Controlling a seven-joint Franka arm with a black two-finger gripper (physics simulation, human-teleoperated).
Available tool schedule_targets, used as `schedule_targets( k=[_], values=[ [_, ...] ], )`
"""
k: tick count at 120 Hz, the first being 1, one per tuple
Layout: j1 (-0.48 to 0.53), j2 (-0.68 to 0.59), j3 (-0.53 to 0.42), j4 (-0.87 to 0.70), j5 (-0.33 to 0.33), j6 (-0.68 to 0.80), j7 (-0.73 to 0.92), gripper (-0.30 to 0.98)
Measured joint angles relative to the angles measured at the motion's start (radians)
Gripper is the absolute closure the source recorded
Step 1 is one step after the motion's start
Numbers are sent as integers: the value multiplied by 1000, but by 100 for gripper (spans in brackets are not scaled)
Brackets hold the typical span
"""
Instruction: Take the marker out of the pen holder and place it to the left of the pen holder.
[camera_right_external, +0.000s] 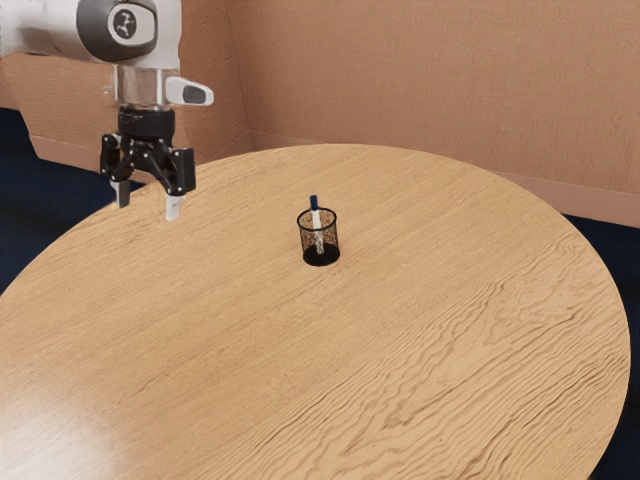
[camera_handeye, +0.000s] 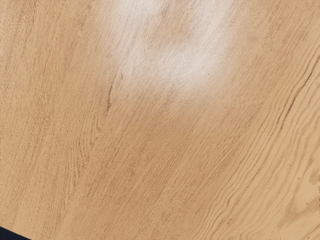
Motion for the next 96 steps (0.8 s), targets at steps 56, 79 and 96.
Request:
schedule_targets(
  k=[56,79,96],
  values=[
    [-16,16,-24,34,26,449,-44,0],
    [-30,115,-77,-57,30,791,-66,0],
    [-26,261,-73,-2,31,978,-78,0]
  ],
)
